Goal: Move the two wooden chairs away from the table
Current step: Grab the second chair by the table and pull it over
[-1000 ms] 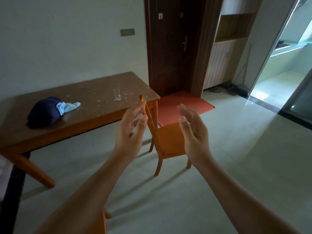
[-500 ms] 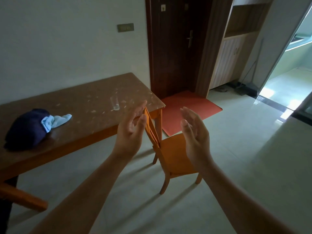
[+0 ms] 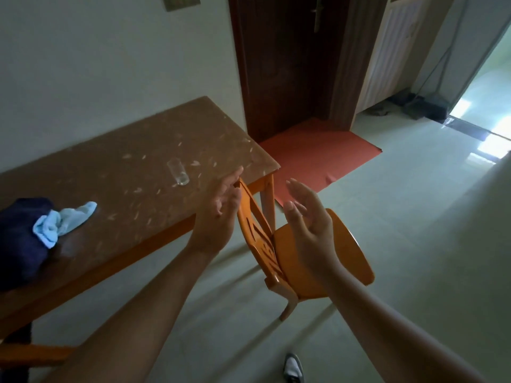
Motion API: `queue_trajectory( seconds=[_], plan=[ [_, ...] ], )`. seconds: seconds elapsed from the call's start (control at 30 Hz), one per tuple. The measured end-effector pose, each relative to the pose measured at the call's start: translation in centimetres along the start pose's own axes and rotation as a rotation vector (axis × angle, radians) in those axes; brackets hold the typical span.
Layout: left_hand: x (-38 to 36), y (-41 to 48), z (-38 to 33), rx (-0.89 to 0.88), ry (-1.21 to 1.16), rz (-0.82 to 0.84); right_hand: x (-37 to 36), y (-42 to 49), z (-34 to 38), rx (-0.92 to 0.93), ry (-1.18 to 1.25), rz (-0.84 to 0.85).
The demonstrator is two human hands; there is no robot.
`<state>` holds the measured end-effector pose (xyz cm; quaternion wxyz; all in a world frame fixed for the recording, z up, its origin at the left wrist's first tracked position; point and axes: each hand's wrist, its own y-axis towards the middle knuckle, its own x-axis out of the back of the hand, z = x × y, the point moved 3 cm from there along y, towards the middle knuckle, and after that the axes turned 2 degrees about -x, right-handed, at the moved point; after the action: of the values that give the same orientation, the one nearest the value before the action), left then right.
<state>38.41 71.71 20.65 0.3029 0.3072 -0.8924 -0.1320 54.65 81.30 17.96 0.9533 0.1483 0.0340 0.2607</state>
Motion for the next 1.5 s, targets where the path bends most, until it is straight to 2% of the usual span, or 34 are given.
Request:
queue_trajectory(
  seconds=[0.2, 0.4, 0.63, 0.73, 1.07, 1.17, 1.27, 1.33, 1.4, 1.47, 1.5],
  plan=[
    [-1.1, 5.7, 4.6, -0.007, -0.041, 0.119, -1.5, 3.9, -3.3, -0.055, -0.004, -0.080],
    [-3.3, 10.9, 6.9, -0.209, -0.199, 0.196, -3.0, 6.6, -5.3, -0.039, -0.029, -0.245],
    [-2.6, 14.6, 11.1, -0.382, -0.416, 0.446, -7.8, 7.3, -5.3, 0.012, -0.128, -0.620],
    [-1.9, 15.4, 12.6, -0.403, -0.476, 0.540, -9.8, 6.2, -5.5, 0.002, -0.191, -0.742],
    [-3.1, 16.3, 19.4, -0.412, -0.436, 0.732, -13.4, 2.7, -10.4, -0.146, -0.272, -0.905],
    [-4.1, 16.7, 22.7, -0.458, -0.359, 0.764, -14.3, 1.6, -12.9, -0.231, -0.344, -0.887],
    [-5.7, 17.2, 26.7, -0.591, -0.236, 0.855, -14.7, 0.6, -15.6, -0.337, -0.546, -0.794],
    [-6.7, 17.2, 29.3, -0.630, -0.139, 1.016, -14.9, -0.1, -17.3, -0.459, -0.751, -0.659],
    [-7.4, 17.0, 31.9, -0.576, -0.006, 1.213, -15.3, -0.9, -19.0, -0.688, -0.907, -0.494],
    [-7.9, 16.6, 33.7, -0.558, 0.162, 1.320, -15.7, -1.7, -20.2, -0.876, -1.021, -0.341],
    [-8.3, 16.5, 34.4, -0.603, 0.251, 1.343, -15.9, -1.9, -20.8, -0.927, -1.080, -0.295]
  ],
)
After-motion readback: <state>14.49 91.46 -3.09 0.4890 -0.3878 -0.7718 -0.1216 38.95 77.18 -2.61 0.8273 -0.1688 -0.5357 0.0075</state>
